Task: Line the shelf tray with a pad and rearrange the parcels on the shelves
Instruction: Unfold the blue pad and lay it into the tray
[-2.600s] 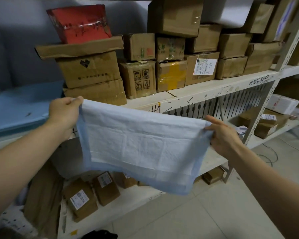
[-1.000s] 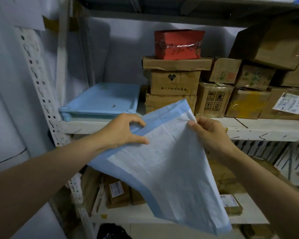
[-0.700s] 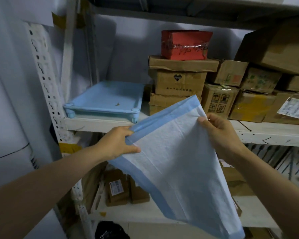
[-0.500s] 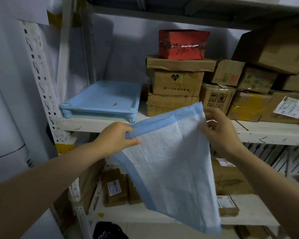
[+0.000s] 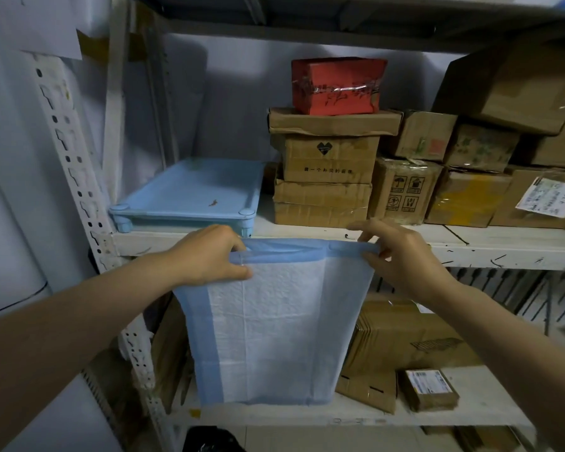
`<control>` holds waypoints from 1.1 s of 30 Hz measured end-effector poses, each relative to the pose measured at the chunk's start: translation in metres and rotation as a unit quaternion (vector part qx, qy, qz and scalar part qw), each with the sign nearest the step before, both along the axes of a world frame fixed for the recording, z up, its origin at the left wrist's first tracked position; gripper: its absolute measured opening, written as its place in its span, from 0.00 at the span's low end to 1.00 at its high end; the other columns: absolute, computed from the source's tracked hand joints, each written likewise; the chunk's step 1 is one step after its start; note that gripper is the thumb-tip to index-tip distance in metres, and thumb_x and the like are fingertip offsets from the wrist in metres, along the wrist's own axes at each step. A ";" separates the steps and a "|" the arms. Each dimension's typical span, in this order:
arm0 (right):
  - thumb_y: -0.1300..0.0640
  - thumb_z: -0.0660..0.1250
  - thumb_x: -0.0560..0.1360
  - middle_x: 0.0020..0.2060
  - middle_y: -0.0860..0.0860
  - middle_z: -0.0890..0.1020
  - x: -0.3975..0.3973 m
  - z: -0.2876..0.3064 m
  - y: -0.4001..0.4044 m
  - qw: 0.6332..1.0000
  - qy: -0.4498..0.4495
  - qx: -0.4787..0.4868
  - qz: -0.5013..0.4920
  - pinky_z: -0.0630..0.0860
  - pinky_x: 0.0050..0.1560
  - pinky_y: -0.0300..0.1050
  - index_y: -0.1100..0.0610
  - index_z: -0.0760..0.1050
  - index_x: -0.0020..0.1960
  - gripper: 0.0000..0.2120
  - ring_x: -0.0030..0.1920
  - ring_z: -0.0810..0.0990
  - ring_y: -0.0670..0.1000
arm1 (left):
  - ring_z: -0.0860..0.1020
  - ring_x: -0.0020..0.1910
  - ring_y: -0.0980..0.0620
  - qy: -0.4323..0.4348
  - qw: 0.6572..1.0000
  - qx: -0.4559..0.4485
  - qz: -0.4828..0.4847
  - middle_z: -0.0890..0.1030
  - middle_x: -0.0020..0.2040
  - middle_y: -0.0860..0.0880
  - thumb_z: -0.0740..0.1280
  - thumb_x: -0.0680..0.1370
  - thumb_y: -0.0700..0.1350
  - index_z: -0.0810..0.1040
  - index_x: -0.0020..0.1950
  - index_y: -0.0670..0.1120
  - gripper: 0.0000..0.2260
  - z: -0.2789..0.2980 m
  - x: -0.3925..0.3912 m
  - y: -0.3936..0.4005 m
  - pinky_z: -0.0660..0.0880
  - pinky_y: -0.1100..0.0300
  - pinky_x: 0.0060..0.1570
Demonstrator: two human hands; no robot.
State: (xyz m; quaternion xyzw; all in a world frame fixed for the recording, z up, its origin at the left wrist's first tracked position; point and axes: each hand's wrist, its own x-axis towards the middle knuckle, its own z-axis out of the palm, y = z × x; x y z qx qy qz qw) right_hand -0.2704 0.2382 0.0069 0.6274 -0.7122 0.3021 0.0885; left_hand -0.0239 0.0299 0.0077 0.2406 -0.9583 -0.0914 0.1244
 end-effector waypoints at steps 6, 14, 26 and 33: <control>0.67 0.62 0.79 0.66 0.45 0.70 0.010 0.009 -0.010 0.982 0.153 0.109 0.009 0.80 0.39 0.45 0.33 0.69 0.71 0.32 0.48 0.77 0.52 | 0.66 0.27 0.56 -0.009 1.000 0.017 -0.016 0.70 0.28 0.51 0.74 0.73 0.54 0.79 0.35 0.39 0.18 0.005 0.005 -0.005 0.62 0.56 0.32; 0.64 0.64 0.77 0.64 0.45 0.72 0.023 0.017 -0.019 0.966 0.135 0.218 0.014 0.77 0.52 0.47 0.44 0.73 0.68 0.24 0.56 0.75 0.50 | 0.66 0.27 0.56 -0.039 0.999 0.009 -0.008 0.70 0.27 0.53 0.75 0.72 0.53 0.79 0.33 0.45 0.15 0.012 0.011 0.000 0.63 0.57 0.31; 0.58 0.68 0.80 0.47 0.48 0.79 0.012 0.011 -0.021 0.978 0.066 0.198 -0.005 0.75 0.49 0.39 0.57 0.82 0.55 0.07 0.47 0.77 0.48 | 0.67 0.29 0.55 -0.021 0.999 0.038 -0.010 0.73 0.31 0.50 0.75 0.72 0.54 0.83 0.39 0.41 0.15 0.017 0.030 -0.011 0.62 0.59 0.32; 0.61 0.73 0.75 0.39 0.52 0.82 0.003 0.019 -0.020 0.994 -0.068 0.061 -0.057 0.82 0.43 0.50 0.56 0.81 0.44 0.02 0.40 0.81 0.52 | 0.75 0.32 0.63 0.034 0.993 0.112 -0.005 0.79 0.29 0.62 0.78 0.70 0.47 0.78 0.27 0.56 0.15 0.038 0.054 -0.021 0.71 0.66 0.37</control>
